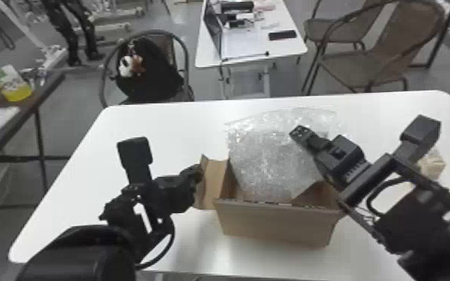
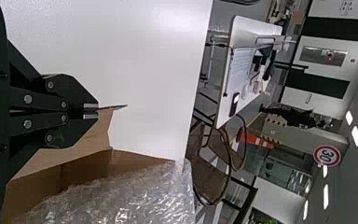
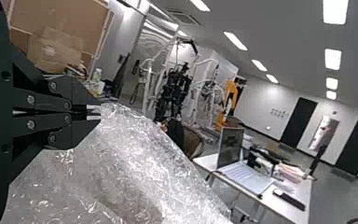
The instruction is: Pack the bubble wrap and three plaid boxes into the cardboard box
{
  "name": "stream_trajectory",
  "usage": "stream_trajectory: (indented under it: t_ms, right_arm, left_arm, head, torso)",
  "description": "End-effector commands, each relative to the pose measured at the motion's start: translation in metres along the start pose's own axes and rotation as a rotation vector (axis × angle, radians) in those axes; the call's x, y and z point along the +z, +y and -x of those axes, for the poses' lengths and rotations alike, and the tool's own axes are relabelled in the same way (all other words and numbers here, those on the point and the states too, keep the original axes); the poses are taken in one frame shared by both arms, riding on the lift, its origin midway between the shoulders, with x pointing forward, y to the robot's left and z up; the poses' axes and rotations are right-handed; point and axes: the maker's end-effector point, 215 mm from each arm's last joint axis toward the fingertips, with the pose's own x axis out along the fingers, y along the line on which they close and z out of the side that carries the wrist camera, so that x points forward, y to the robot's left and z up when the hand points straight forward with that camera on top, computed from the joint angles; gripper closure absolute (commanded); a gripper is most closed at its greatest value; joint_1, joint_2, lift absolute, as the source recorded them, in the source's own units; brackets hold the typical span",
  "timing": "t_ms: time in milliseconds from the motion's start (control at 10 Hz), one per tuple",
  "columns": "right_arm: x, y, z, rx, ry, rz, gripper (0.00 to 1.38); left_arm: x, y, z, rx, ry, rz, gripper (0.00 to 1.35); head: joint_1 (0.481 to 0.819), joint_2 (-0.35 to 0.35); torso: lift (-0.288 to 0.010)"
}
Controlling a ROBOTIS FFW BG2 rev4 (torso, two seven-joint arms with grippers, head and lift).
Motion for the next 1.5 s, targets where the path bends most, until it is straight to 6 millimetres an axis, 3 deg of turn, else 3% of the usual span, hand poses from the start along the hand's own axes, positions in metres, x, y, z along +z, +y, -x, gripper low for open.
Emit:
stream_trajectory:
  t_ms: [0, 100, 200, 300, 500, 600, 900, 1000, 1100, 1300, 1400]
  right_arm:
    - [-0.009, -0.004, -0.006, -0.001, 0.017, -0.024, 1.29]
    - [-0.021, -0.007, -0.011, 0.004, 0.046, -0.063, 1.29]
    - [-0.045, -0.006, -0.013, 0.020, 0.111, -0.175, 1.29]
    - [-0.052, -0.001, -0.011, 0.030, 0.131, -0.194, 1.25]
    - [-0.045, 0.019, -0.003, 0.061, 0.148, -0.151, 0.36]
    - [-0.033, 0.032, 0.004, 0.086, 0.132, -0.135, 0.10]
    - [0.031, 0.050, 0.034, 0.109, -0.005, -0.058, 0.13]
    - [0.040, 0.044, 0.043, 0.096, -0.032, -0.065, 0.13]
    - [0.062, 0.040, 0.051, 0.068, -0.093, 0.005, 0.13]
    - [0.122, 0.018, 0.082, -0.049, -0.161, 0.352, 0.13]
    - [0.121, -0.010, 0.093, -0.086, -0.120, 0.405, 0.13]
  left_arm:
    - [-0.002, -0.001, -0.001, -0.001, 0.000, 0.007, 1.22]
    - [-0.003, -0.002, -0.001, -0.003, 0.002, 0.008, 1.22]
    - [-0.003, -0.003, -0.002, -0.006, 0.002, 0.008, 1.22]
    - [-0.004, -0.003, -0.002, -0.005, 0.002, 0.008, 1.22]
    - [-0.004, -0.001, -0.001, -0.002, -0.005, 0.010, 1.22]
    - [-0.004, 0.002, 0.000, 0.006, -0.006, 0.010, 1.22]
    - [-0.002, 0.007, 0.001, 0.018, -0.016, 0.009, 1.22]
    - [0.001, 0.009, 0.002, 0.024, -0.024, 0.008, 1.22]
    - [0.003, 0.012, 0.002, 0.030, -0.034, 0.007, 1.22]
    - [0.007, 0.011, 0.002, 0.028, -0.047, 0.006, 1.22]
    - [0.009, 0.012, 0.003, 0.026, -0.054, 0.012, 1.22]
  head:
    - [0.695, 0.224]
    - [0.695, 0.232]
    - [0.695, 0.240]
    - [0.695, 0.249]
    - [0.695, 0.276]
    - [0.695, 0.280]
    - [0.695, 0.252]
    - [0.695, 0.227]
    - [0.695, 0.208]
    - [0.695, 0.174]
    - [0.695, 0.133]
  torso:
    - [-0.132]
    - [-0.132]
    - [-0.132]
    - [-0.132]
    - [-0.132]
    - [-0.132]
    - [-0.132]
    - [-0.132]
    - [-0.132]
    - [-0.132]
    - [-0.132]
